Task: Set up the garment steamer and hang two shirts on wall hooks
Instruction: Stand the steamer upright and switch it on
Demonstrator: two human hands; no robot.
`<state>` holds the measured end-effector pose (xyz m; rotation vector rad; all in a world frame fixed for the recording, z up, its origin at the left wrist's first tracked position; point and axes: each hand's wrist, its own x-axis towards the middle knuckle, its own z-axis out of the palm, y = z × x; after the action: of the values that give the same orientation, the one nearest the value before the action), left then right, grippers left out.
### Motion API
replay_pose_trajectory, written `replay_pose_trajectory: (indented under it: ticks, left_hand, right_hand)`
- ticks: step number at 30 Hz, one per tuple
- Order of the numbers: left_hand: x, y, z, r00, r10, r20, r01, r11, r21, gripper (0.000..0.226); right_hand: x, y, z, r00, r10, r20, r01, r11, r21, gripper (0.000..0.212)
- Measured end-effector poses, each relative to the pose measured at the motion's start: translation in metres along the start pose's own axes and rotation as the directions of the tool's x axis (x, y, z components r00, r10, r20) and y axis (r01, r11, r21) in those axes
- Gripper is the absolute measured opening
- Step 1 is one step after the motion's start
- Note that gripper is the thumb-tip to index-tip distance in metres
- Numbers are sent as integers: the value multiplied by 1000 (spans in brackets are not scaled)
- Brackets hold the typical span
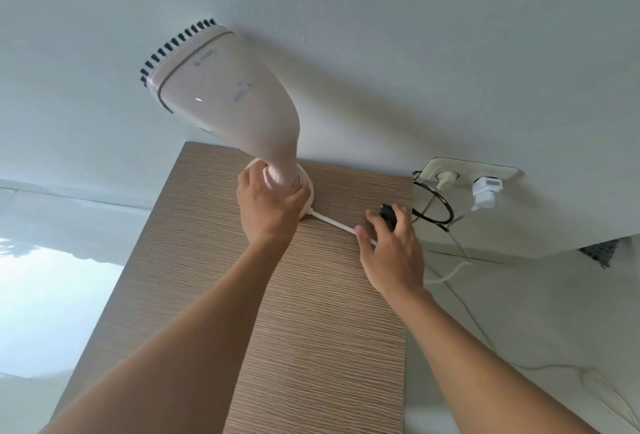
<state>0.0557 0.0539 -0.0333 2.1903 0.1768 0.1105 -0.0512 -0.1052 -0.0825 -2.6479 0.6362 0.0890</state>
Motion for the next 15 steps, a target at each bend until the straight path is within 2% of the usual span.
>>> replay_pose_trajectory:
  ticks: [5, 8, 10, 12, 15]
  left_hand:
    - [-2, -15, -32, 960, 133, 248, -123, 991, -54, 55]
    - [-5, -27, -56, 897, 125, 424, -94, 991, -93, 49]
    - [-7, -35, -70, 848, 123, 515, -83, 991, -101, 46]
    - [-14, -43, -84, 800, 149, 581, -104, 988, -110, 46]
    - [-27, -53, -100, 723, 187, 665, -140, 982, -124, 46]
  right_hand:
    - [-3, -13, -13, 993, 33, -110, -32, 999, 9, 39]
    - [-14, -28, -15, 981, -51, -186, 65, 995, 70, 36]
    - [-23, -44, -18, 989, -121, -90, 142, 950, 280, 33]
    - [-36, -67, -24, 981, -183, 64, 124, 847, 516, 31]
    - [-58, -96, -32, 948, -306, 84, 192, 764, 616, 41]
